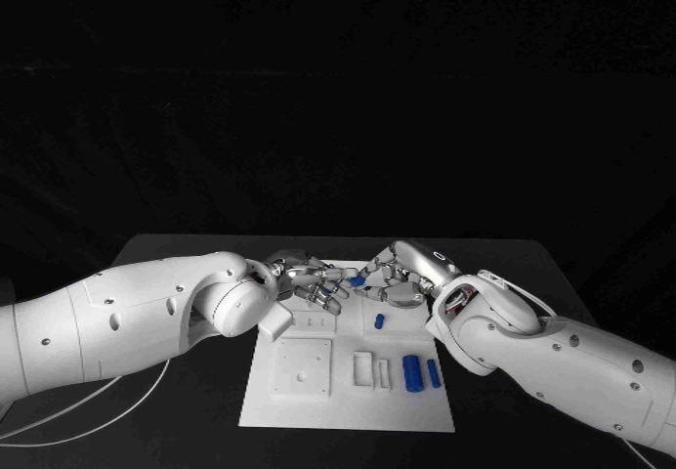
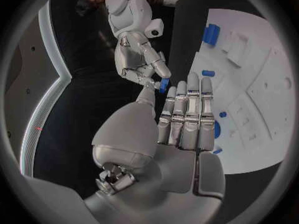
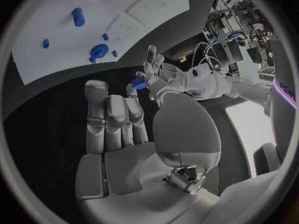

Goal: Assemble the parts on the task board

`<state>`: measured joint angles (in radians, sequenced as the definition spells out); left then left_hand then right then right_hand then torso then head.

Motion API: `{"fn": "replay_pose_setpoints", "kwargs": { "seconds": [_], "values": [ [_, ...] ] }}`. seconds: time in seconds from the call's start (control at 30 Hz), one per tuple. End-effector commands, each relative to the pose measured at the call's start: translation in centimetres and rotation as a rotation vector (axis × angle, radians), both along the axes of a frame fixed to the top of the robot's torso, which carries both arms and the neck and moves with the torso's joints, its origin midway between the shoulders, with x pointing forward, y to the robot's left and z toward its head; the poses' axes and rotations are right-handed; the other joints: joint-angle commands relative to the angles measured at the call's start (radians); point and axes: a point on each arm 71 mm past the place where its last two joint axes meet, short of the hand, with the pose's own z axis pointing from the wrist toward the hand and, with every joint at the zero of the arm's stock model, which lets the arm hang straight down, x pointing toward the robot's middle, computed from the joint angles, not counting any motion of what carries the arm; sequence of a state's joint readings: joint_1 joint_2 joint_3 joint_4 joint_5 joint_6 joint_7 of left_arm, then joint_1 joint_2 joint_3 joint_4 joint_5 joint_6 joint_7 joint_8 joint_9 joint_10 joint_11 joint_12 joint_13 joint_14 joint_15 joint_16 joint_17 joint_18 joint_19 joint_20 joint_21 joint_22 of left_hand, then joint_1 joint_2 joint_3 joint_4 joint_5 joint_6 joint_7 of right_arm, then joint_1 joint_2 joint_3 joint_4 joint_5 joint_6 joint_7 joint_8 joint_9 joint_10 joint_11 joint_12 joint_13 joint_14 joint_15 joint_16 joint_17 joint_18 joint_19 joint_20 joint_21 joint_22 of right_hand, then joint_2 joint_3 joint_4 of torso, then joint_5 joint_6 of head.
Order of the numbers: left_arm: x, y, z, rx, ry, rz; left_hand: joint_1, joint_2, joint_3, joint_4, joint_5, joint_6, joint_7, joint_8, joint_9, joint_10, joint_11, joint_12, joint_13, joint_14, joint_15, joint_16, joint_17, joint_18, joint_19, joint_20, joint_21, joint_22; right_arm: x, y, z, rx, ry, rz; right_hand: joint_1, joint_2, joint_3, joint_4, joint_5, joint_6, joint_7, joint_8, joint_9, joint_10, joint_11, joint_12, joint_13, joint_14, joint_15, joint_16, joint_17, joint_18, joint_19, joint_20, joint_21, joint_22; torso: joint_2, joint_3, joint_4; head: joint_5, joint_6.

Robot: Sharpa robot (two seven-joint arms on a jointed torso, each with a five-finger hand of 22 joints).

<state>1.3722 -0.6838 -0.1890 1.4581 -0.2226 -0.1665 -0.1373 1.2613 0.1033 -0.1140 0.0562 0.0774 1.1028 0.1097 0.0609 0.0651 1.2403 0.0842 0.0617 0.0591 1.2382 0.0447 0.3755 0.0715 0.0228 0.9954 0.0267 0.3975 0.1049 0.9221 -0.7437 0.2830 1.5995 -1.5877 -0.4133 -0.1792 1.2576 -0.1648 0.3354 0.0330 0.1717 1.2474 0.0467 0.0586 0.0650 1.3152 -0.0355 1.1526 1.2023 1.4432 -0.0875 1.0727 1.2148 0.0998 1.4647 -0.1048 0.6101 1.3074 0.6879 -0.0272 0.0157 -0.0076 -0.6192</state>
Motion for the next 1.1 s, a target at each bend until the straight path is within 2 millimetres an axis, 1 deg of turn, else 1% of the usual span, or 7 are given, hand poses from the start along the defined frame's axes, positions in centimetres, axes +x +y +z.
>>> {"fn": "replay_pose_setpoints", "kwargs": {
  "seconds": [0.03,0.23,0.4,0.67,0.77,0.9,1.1],
  "values": [
    [-0.04,-0.31,0.08,-0.016,0.006,-0.003,0.010,0.014,0.005,-0.012,0.013,0.000,-0.003,0.002,0.000,0.002,-0.003,0.001,0.001,-0.005,0.003,0.004,0.000,-0.008,-0.001,0.003,0.005,0.001,-0.13,0.25,0.04,-0.011,-0.003,0.017,0.007,0.001,-0.006,0.001,0.003,-0.004,-0.001,0.004,0.001,0.002,0.002,-0.003,0.001,0.004,-0.002,-0.004,0.000,-0.010,0.051,-0.005,-0.001,0.016,0.000,0.0000,0.0005,0.000,-0.001],
    [-0.02,-0.45,0.07,-0.020,0.010,-0.006,0.034,0.041,0.019,-0.035,0.067,-0.005,-0.005,0.002,0.000,-0.003,-0.003,0.001,0.001,-0.009,0.003,0.007,-0.001,-0.008,-0.005,0.002,0.010,0.004,-0.16,0.31,0.06,-0.010,-0.004,0.019,0.007,0.001,-0.006,0.001,0.003,-0.004,-0.001,0.004,0.001,0.002,0.002,-0.003,0.001,0.004,-0.002,-0.004,0.000,-0.010,0.051,-0.005,-0.001,0.016,0.000,-0.0005,0.0008,-0.001,-0.003],
    [0.09,-0.52,0.06,-0.023,0.010,0.000,0.055,0.064,0.041,-0.057,0.141,-0.013,-0.004,0.002,0.000,-0.010,-0.002,0.000,0.000,-0.012,0.002,0.007,-0.001,-0.007,-0.010,0.001,0.016,0.006,-0.21,0.39,0.11,-0.007,-0.006,0.022,0.007,0.001,-0.006,0.001,0.003,-0.004,-0.001,0.004,0.001,0.002,0.002,-0.003,0.001,0.004,-0.002,-0.004,0.000,-0.010,0.051,-0.005,-0.001,0.016,0.000,-0.0009,0.0008,-0.003,-0.003],
    [0.26,-0.48,0.06,-0.030,0.006,0.013,0.060,0.098,0.106,-0.117,0.191,-0.022,0.001,0.002,0.001,-0.019,0.001,-0.001,0.000,-0.016,0.002,0.008,-0.001,-0.003,-0.030,0.000,0.041,0.021,-0.26,0.43,0.20,-0.001,-0.012,0.022,0.007,0.001,-0.008,0.001,0.004,-0.005,-0.001,0.004,0.001,0.001,0.002,-0.003,0.001,0.004,-0.002,-0.005,0.000,-0.010,0.051,-0.005,-0.003,0.015,-0.001,-0.0011,0.0005,-0.004,-0.004],
    [0.27,-0.43,0.03,-0.027,0.005,0.013,0.047,0.100,0.133,-0.143,0.246,-0.020,0.002,0.002,0.001,-0.017,0.000,-0.001,0.000,-0.017,0.002,0.008,-0.001,-0.001,-0.041,-0.001,0.056,0.030,-0.27,0.41,0.26,0.004,-0.016,0.019,0.007,0.001,-0.008,0.001,0.004,-0.006,-0.001,0.004,0.001,0.001,0.002,-0.003,0.001,0.004,-0.002,-0.006,0.000,-0.010,0.051,-0.005,-0.003,0.015,-0.001,-0.0012,0.0012,-0.004,-0.006],
    [0.25,-0.38,-0.02,-0.022,0.006,0.011,0.028,0.100,0.168,-0.173,0.265,-0.017,0.004,0.003,0.001,-0.016,0.000,-0.001,0.000,-0.019,0.001,0.008,-0.001,0.001,-0.057,-0.002,0.079,0.043,-0.29,0.41,0.36,0.012,-0.025,0.015,0.008,0.001,-0.008,0.001,0.006,-0.007,-0.001,0.004,0.001,0.001,0.002,-0.004,0.000,0.004,-0.002,-0.006,-0.001,-0.009,0.051,-0.005,-0.003,0.015,0.000,-0.0011,0.0017,-0.004,-0.005],
    [0.15,-0.39,-0.18,-0.016,0.012,0.002,-0.019,0.099,0.214,-0.228,0.267,-0.012,0.004,0.003,0.002,-0.013,0.000,-0.001,0.000,-0.021,0.001,0.011,-0.001,0.004,-0.099,-0.001,0.140,0.078,-0.35,0.50,0.53,0.026,-0.039,0.013,0.009,0.000,-0.006,-0.001,0.013,-0.007,-0.001,0.004,0.001,0.002,0.002,-0.004,0.000,0.005,-0.002,-0.006,0.000,-0.009,0.051,-0.005,-0.001,0.015,0.000,-0.0011,0.0014,-0.005,-0.004]
  ]
}}
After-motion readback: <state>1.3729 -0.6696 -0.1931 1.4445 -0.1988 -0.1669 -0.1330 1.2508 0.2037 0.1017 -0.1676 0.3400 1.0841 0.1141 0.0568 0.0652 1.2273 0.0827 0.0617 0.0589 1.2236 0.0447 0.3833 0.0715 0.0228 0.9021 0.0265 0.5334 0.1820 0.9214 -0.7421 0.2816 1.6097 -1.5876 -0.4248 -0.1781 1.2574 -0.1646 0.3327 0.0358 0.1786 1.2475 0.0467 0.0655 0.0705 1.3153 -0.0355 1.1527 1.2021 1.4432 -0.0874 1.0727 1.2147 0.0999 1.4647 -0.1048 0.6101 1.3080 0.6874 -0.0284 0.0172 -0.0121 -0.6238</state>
